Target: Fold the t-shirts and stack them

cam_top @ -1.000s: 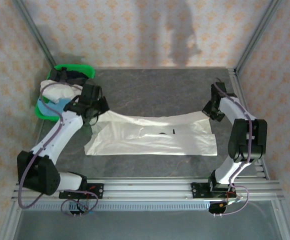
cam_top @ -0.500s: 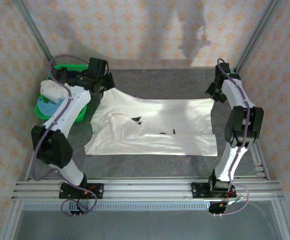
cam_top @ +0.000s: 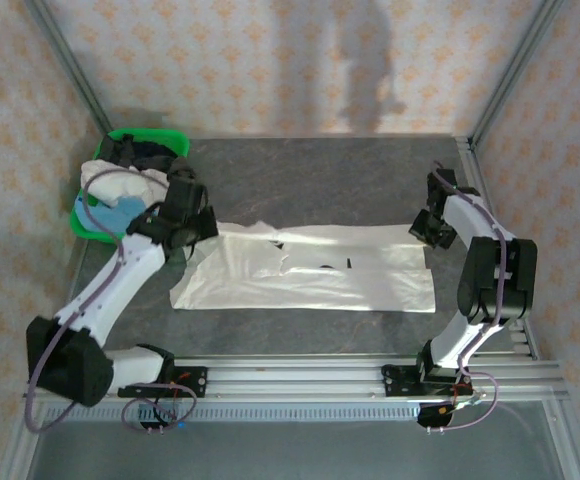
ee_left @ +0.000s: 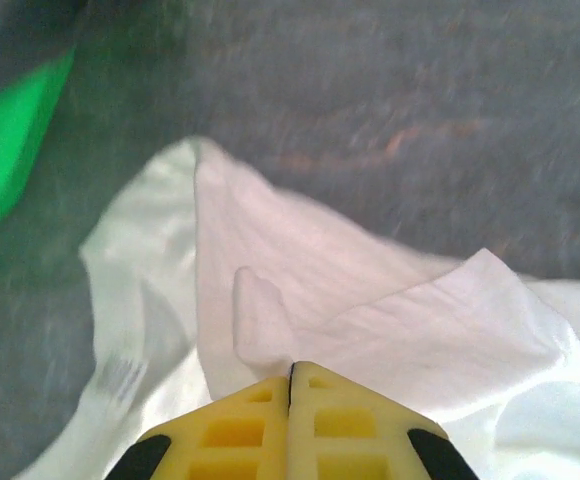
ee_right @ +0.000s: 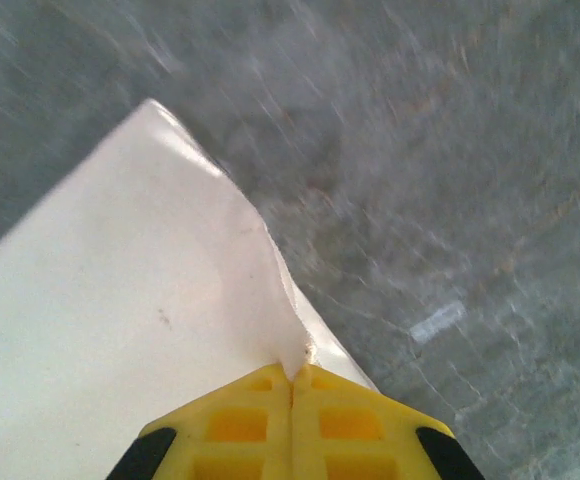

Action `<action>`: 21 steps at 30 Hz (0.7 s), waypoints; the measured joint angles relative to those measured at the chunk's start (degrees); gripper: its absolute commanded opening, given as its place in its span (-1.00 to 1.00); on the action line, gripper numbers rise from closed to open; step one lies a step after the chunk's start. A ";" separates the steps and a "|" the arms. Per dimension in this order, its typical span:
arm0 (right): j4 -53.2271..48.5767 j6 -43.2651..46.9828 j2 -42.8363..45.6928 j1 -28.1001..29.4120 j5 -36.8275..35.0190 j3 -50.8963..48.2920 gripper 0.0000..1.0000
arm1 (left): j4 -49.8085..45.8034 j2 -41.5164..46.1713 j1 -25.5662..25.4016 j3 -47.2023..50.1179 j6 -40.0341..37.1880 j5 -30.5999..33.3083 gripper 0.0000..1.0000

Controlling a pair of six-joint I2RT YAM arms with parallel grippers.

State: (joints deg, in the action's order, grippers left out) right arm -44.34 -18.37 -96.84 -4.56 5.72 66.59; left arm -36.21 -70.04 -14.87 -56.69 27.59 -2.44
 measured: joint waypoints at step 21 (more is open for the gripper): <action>3.72 -1.22 2.16 0.00 -3.28 -7.34 -1.00 | 2.47 4.79 -0.15 16.79 5.68 2.93 -1.00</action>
State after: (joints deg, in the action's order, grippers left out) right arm -40.62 -19.59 -94.67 -4.56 2.44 59.24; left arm -33.74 -65.25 -15.03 -39.90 33.28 0.49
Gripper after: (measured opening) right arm 0.041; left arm 0.045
